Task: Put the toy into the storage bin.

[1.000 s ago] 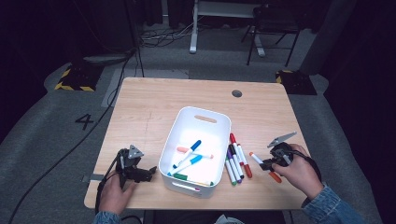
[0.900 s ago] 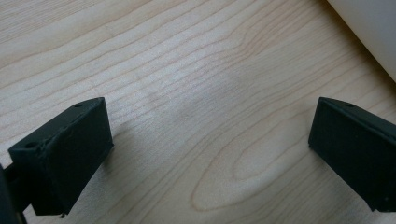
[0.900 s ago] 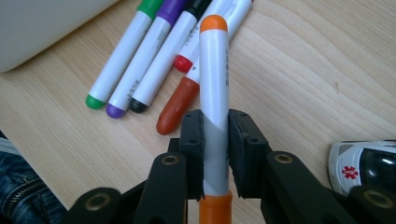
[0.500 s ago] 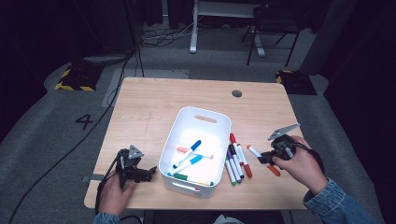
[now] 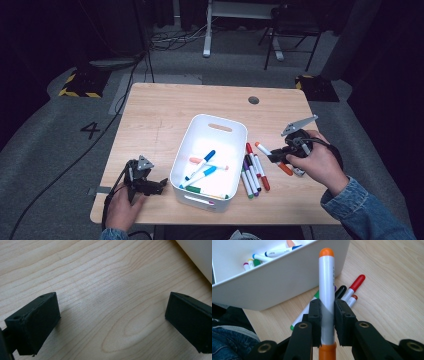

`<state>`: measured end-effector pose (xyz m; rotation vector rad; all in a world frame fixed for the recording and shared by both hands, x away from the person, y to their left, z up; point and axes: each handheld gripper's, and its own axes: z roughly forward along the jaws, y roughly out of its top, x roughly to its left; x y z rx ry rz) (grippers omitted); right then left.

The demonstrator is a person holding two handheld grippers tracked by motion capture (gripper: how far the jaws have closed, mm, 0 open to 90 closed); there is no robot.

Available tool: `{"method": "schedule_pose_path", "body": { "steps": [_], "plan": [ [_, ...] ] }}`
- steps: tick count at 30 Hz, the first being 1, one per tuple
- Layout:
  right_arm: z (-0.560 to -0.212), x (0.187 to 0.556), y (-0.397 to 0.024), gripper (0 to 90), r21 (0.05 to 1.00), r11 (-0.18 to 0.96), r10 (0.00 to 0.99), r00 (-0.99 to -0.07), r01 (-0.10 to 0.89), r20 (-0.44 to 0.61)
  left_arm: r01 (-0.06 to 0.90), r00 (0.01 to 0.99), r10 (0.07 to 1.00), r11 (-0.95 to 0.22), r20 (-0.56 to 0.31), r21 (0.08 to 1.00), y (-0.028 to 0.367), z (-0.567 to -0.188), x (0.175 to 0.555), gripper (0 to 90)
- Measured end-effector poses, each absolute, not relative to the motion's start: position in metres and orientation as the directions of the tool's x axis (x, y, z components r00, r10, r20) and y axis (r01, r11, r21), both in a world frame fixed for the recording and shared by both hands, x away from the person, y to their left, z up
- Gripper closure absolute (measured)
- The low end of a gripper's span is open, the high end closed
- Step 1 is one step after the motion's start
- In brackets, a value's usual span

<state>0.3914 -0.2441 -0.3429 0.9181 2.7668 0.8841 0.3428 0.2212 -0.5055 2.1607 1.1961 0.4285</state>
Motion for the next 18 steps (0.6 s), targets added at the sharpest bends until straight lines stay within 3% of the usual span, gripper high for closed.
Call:
{"method": "schedule_pose_path", "body": {
  "steps": [18],
  "plan": [
    [-0.316,0.428,-0.174,76.8,0.581,0.719,0.449,-0.893,0.382,0.031,0.648,0.533,0.845,-0.389,-0.026,0.655,0.22,-0.506,0.342,0.0]
  ]
}}
